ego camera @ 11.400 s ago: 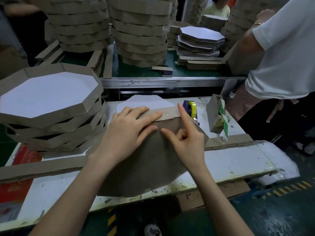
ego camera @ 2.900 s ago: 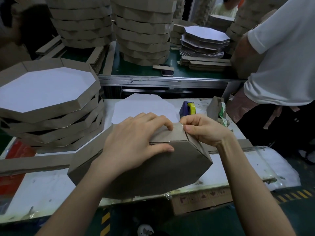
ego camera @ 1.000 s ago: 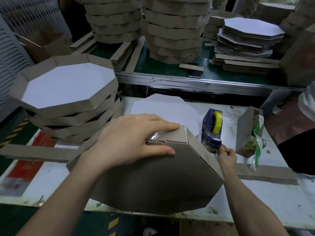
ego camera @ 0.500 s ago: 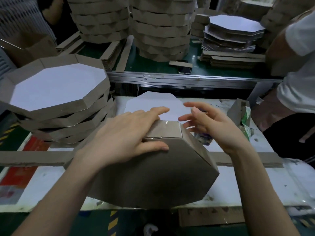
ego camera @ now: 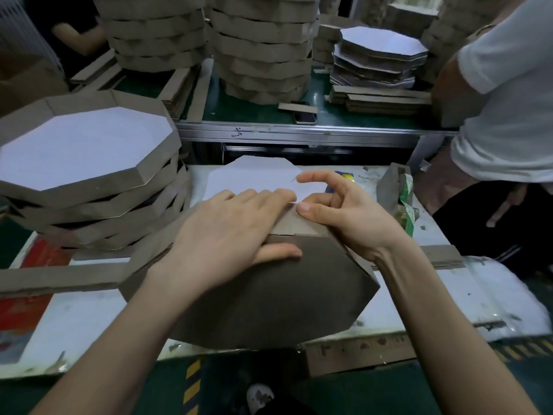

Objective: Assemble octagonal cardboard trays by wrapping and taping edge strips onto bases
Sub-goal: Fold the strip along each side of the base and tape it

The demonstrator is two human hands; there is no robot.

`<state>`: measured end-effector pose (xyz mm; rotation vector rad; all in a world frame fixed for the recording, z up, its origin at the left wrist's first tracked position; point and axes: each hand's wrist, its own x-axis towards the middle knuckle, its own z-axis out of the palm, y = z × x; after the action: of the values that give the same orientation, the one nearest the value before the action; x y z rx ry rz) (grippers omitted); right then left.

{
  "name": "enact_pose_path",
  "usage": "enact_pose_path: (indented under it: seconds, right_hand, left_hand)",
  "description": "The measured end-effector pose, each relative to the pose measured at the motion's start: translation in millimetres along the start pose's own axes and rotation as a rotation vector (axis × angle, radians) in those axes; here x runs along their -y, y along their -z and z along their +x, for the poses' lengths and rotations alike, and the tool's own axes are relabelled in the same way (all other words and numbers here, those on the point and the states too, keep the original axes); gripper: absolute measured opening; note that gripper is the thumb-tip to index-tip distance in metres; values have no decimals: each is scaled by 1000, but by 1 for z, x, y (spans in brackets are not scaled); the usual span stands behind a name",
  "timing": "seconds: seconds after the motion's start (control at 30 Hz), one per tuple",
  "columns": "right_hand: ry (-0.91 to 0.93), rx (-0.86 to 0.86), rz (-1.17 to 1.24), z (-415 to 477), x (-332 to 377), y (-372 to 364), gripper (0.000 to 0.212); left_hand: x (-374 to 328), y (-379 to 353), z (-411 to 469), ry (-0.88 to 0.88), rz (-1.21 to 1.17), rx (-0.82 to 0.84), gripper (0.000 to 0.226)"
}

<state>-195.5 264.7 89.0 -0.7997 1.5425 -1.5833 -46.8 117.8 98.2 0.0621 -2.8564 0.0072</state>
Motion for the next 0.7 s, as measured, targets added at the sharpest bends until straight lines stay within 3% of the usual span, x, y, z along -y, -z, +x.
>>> enact_pose_path:
  seconds: [0.2,0.33,0.4,0.5,0.57,0.7]
  right_hand:
    - [21,72,-1,-4,-4,4,35]
    - [-1,62,-131,-6,2,3,42]
    - [39,-32,-261,-7,4,3,39]
    - [154,-323,-442,-8,13,4,11]
    - [221,-421,-489,-11,19,11,14]
    - [172,-277,-590,-24,30,21,24]
  left_hand:
    - [-3,1,-3,-19,6,55,75]
    - [-2,4,-7,-33,-46,36,70]
    - [2,4,-10,-23,-70,22,68]
    - [6,2,-13,42,-115,18,71]
    - [7,2,-14,108,-160,46,76]
    - [4,3,-15,1,-99,-24,68]
